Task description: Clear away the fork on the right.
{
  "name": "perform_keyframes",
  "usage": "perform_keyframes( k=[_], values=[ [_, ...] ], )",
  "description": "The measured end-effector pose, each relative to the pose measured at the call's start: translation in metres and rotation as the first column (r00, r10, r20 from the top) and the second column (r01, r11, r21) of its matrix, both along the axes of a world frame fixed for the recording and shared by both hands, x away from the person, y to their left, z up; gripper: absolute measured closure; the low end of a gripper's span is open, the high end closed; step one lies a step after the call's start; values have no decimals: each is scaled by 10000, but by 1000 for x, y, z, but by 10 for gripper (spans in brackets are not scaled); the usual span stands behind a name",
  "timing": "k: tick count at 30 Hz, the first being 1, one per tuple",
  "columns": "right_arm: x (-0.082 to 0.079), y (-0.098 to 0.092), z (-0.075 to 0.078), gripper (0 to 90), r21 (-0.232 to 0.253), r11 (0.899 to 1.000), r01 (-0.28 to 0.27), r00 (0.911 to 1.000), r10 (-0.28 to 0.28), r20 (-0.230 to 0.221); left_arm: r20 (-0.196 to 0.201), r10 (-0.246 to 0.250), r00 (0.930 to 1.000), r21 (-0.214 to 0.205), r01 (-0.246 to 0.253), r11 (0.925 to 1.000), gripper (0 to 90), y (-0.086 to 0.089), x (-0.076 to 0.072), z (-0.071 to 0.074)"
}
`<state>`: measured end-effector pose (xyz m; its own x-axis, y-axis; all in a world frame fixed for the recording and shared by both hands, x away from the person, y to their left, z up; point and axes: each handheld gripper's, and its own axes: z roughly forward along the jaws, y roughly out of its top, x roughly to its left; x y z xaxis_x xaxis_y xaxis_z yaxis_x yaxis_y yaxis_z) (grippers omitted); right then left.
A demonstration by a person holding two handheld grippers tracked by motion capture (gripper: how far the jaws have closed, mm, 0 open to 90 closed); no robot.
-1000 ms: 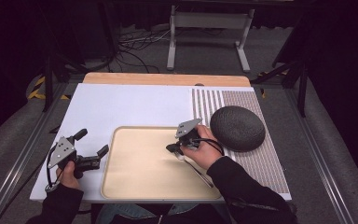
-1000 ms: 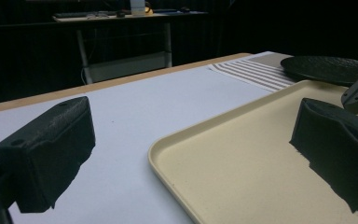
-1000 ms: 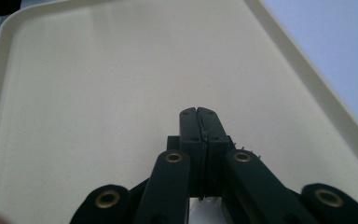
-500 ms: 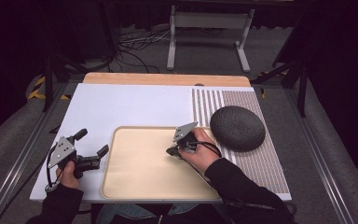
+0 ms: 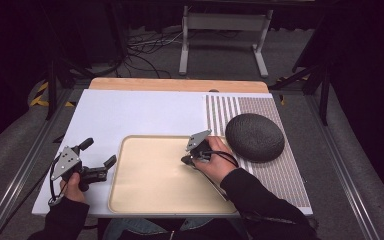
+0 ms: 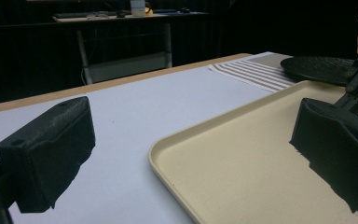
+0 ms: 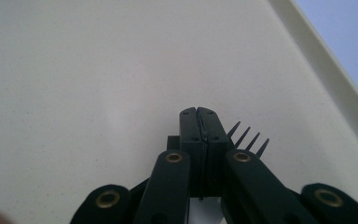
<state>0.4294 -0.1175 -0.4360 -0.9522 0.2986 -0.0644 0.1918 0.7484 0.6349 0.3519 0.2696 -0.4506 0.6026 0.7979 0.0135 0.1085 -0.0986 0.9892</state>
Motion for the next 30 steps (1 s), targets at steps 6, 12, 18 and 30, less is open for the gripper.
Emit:
perform_keyframes(
  k=[6,12,18,30],
  values=[
    [5,-5,2,900,-268,9995,184,9996,-178,223,-8,6,10000,-2,-6,10000,2,0,0,0],
    [10,-13,5,900,-343,9984,457,9985,-446,327,-2,-13,10000,-4,13,10000,2,0,0,0],
    [14,-20,6,899,-444,9968,657,9972,-640,394,-5,-12,10000,-9,12,10000,2,0,0,0],
    [19,-34,8,900,-616,9922,1081,9930,-1048,542,-6,-11,10000,-5,11,10000,1,0,0,0]
  ],
)
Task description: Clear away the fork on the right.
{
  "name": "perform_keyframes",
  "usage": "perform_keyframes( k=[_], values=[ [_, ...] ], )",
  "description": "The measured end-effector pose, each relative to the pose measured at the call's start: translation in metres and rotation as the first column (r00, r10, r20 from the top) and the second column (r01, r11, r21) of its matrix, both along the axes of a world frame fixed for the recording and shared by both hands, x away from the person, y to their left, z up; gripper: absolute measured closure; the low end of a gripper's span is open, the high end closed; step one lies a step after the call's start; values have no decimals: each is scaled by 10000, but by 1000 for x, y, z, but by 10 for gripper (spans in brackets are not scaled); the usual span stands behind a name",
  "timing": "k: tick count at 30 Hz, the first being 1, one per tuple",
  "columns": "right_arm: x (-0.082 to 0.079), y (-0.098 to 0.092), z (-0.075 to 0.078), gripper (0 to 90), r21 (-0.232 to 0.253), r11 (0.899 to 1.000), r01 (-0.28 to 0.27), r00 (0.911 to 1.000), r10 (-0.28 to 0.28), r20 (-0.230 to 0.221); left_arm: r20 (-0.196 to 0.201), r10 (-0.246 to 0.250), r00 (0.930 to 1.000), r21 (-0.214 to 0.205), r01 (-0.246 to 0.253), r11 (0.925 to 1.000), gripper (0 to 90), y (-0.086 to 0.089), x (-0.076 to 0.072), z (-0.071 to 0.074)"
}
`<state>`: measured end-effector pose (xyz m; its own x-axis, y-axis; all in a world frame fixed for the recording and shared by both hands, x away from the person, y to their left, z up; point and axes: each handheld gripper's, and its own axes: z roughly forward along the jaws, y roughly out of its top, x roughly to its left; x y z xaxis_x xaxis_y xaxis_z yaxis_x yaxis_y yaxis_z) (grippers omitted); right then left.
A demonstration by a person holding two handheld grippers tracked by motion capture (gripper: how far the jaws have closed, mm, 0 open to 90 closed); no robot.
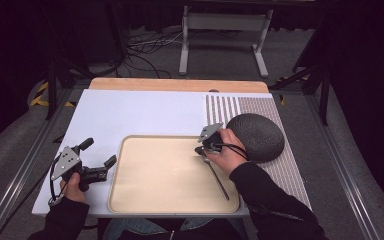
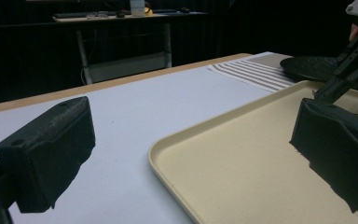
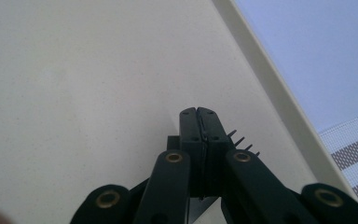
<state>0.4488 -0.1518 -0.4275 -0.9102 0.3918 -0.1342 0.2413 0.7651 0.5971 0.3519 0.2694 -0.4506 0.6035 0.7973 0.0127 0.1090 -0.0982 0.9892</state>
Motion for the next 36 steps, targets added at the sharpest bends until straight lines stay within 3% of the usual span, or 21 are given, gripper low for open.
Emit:
perform_keyframes(
  k=[36],
  values=[
    [11,-39,4,899,-48,9915,1300,9915,-1300,76,-45,-14,10000,15,14,10000,2,0,0,0]
  ],
)
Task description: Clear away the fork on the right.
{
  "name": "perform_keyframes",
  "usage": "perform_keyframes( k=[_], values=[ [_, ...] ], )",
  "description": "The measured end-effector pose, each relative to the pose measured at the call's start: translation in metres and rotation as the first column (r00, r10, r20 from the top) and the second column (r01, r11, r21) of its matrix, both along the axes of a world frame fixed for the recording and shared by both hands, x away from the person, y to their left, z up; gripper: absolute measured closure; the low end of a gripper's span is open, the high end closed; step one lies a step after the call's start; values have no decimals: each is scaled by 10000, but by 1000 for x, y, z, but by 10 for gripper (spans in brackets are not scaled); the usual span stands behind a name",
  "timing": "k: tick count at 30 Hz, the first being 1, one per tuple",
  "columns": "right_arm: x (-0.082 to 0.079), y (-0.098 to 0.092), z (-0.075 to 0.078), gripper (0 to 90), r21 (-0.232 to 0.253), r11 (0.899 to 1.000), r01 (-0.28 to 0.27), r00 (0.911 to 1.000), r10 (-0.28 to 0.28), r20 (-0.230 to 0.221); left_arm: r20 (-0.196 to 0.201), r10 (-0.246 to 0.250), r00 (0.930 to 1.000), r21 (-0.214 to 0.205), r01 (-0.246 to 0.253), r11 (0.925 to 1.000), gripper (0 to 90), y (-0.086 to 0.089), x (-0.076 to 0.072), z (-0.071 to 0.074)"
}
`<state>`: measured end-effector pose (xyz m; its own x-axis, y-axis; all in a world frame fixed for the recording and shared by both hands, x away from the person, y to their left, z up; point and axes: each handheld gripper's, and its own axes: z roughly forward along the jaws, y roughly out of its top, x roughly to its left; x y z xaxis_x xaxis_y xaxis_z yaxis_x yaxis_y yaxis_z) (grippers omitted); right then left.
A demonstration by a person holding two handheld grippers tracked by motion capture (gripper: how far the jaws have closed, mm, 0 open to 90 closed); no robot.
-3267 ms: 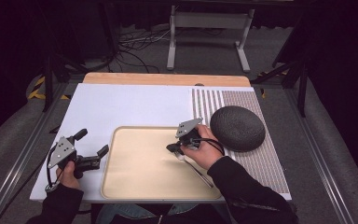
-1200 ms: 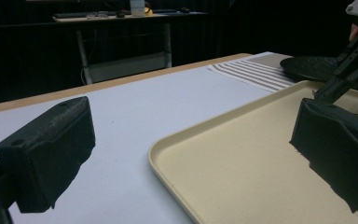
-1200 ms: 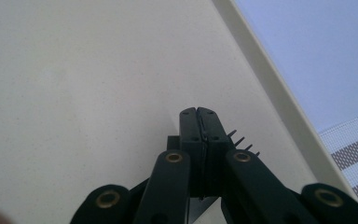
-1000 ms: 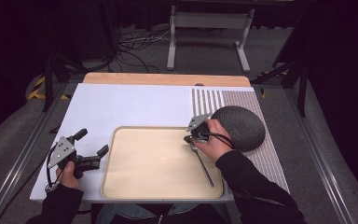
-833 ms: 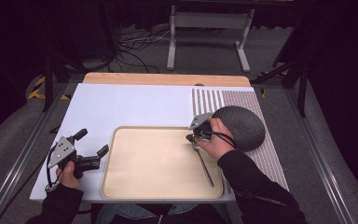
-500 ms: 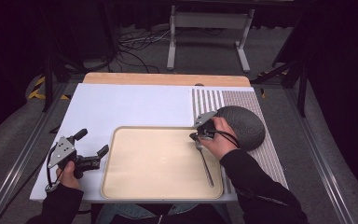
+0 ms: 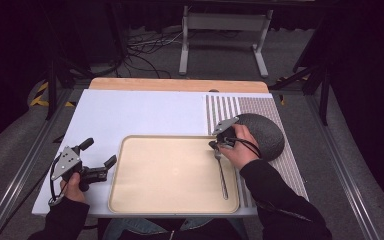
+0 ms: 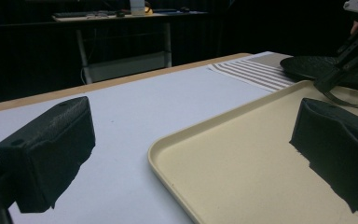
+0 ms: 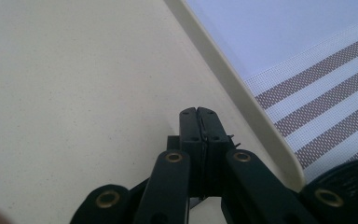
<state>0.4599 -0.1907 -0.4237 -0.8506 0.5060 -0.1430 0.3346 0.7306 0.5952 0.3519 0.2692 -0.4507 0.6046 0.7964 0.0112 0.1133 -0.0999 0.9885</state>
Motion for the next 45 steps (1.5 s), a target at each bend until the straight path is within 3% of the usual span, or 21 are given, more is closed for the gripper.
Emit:
perform_keyframes(
  k=[19,23,26,27,28,29,30,33,41,45],
  values=[
    [1,-12,0,878,312,9988,391,9992,-391,1,-7,4,10000,2,-4,10000,1,0,0,0],
    [-2,-11,6,804,663,9972,348,9993,-359,144,-18,-6,10000,18,6,10000,2,0,0,0],
    [-4,-11,12,651,1254,9915,334,9988,-377,323,-14,3,10000,16,-3,10000,2,0,0,0],
    [-4,-11,12,651,1254,9915,334,9988,-377,323,1,10,10000,5,-10,10000,2,0,0,0],
    [-7,-13,18,478,1884,9818,249,9980,-353,522,1,13,10000,0,-13,10000,2,0,0,0],
    [-7,-13,18,478,1884,9818,249,9980,-353,522,-12,11,10000,19,-11,10000,2,0,0,0],
    [-8,-13,21,382,2212,9751,143,9966,-318,757,-17,12,10000,15,-12,10000,2,0,0,0],
    [-14,-16,31,293,3038,9527,-57,9937,-287,1088,-3,23,10000,12,-23,10000,2,-1,0,0],
    [-28,-30,50,173,3817,9227,-540,9787,-270,2037,-7,17,10000,4,-17,10000,1,0,0,0],
    [-35,-40,53,136,4299,9007,-630,9770,-322,2106,18,35,10000,-12,-35,10000,1,-1,0,0]
  ],
)
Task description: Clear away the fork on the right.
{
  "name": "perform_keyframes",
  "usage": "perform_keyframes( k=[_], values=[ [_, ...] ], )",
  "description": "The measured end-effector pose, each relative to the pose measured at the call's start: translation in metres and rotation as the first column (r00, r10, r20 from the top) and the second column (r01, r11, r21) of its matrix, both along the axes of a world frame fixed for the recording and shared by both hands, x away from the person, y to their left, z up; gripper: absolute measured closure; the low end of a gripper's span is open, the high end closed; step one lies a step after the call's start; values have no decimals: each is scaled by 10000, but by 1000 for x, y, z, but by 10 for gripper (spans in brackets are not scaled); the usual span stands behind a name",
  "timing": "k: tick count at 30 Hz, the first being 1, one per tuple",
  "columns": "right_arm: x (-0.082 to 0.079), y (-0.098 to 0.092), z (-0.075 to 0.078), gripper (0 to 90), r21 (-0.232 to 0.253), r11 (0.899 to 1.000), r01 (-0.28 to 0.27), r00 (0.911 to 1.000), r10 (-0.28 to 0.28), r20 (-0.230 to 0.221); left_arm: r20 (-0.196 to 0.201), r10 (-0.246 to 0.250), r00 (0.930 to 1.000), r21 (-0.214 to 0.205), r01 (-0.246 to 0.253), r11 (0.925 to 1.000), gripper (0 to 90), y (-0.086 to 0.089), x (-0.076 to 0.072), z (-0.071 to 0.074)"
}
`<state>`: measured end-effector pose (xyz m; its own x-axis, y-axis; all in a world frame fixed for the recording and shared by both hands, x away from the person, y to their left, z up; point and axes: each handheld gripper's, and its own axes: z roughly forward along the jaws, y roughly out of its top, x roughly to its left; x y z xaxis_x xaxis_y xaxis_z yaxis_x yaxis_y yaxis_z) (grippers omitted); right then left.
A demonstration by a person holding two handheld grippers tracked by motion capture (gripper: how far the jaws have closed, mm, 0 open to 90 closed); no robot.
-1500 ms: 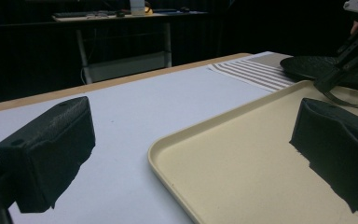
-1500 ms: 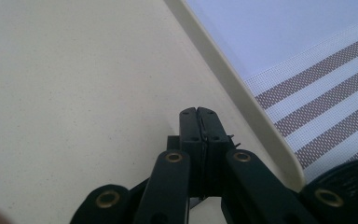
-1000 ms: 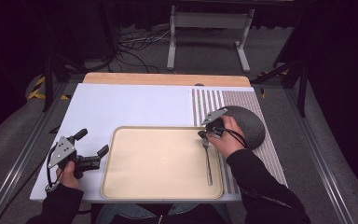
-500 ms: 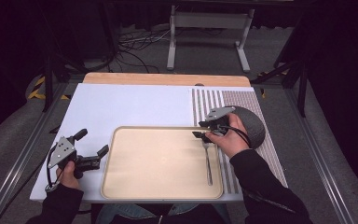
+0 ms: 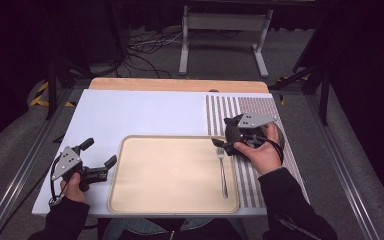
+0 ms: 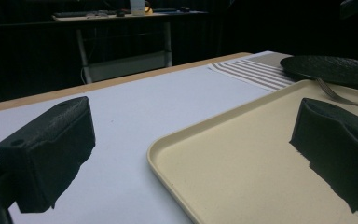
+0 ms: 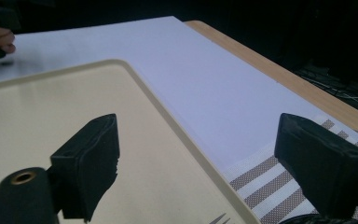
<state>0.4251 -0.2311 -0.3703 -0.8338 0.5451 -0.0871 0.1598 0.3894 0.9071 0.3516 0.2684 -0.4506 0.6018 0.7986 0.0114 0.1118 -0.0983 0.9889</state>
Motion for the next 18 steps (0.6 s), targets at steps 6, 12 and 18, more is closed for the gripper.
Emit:
perform_keyframes(
  k=[6,12,18],
  values=[
    [-11,-18,-2,136,908,9957,175,9996,-194,201,-4,1,10000,-13,-1,10000,2,0,0,0],
    [-27,-52,-20,95,2210,9723,767,9963,-833,209,-31,10,10000,-12,-10,10000,1,0,0,0],
    [-39,-76,-38,69,3168,9405,1225,9883,-1449,480,-66,16,10000,4,-16,10000,2,0,0,0]
  ],
)
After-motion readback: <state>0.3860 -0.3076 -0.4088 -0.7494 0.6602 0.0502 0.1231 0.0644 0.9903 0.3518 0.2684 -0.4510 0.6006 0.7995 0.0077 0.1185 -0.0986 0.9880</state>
